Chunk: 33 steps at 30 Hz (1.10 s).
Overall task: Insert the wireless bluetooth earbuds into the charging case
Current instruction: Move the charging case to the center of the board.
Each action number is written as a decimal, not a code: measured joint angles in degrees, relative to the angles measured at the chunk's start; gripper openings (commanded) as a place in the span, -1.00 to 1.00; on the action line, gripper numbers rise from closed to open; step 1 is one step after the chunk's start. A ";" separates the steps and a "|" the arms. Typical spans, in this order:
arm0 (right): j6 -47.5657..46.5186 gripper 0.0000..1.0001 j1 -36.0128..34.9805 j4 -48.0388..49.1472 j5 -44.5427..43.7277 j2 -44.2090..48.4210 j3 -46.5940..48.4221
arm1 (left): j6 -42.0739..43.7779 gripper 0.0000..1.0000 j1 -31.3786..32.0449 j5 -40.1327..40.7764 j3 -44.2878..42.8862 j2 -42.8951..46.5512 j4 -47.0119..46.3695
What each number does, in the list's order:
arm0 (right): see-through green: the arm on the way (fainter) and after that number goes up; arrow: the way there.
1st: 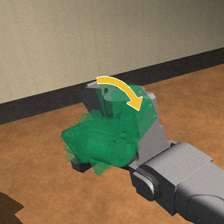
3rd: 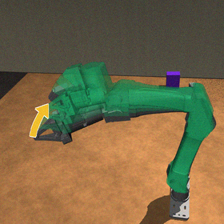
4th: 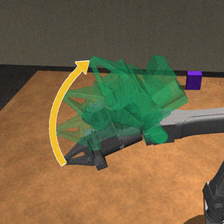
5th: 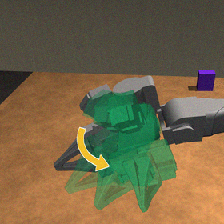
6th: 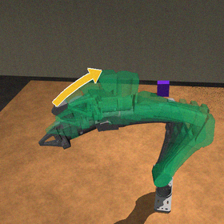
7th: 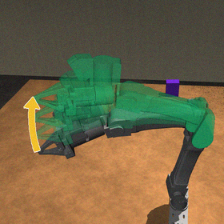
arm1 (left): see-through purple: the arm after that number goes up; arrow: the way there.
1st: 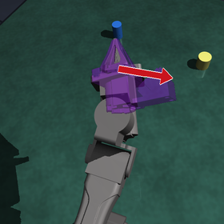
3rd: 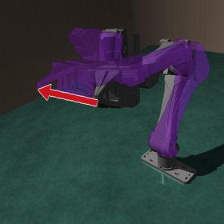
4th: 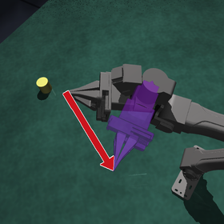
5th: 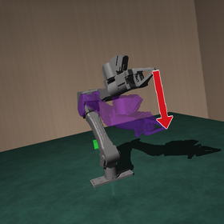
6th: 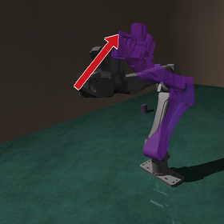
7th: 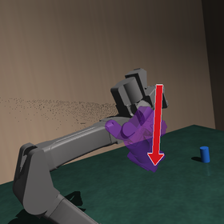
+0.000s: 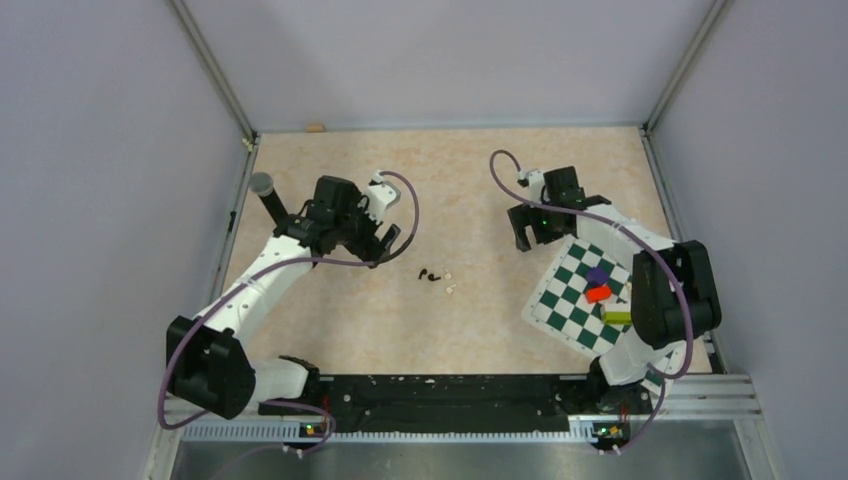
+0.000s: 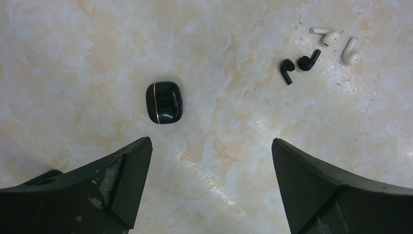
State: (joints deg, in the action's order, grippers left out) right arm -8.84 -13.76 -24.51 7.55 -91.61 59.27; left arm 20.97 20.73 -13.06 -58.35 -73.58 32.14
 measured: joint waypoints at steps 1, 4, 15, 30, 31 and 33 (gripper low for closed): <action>0.04 0.81 -0.52 0.28 -0.74 -0.50 0.02 | -0.02 0.97 0.02 -0.09 0.00 -0.02 0.04; 0.00 0.82 -1.86 1.05 -3.58 -3.08 0.13 | -0.04 0.98 0.00 -0.42 0.00 -0.02 0.07; -1.73 0.83 -4.50 3.08 -17.57 -5.99 0.13 | -0.28 0.96 0.00 -0.57 0.00 -0.02 0.04; -2.05 0.85 -4.76 7.52 -28.22 -9.97 2.56 | -0.55 0.95 0.00 -0.04 0.11 0.09 0.02; -2.05 0.85 -4.76 7.61 -28.30 -10.62 3.28 | -0.55 0.95 0.00 0.13 0.11 0.11 0.00; -2.08 0.84 -4.76 7.41 -28.30 -12.79 6.01 | -0.61 0.95 0.00 0.66 0.13 0.33 0.02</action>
State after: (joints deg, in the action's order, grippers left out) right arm -10.92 -18.52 -17.10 -20.75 -104.40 65.28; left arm 20.36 20.73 -12.40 -58.22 -73.25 32.16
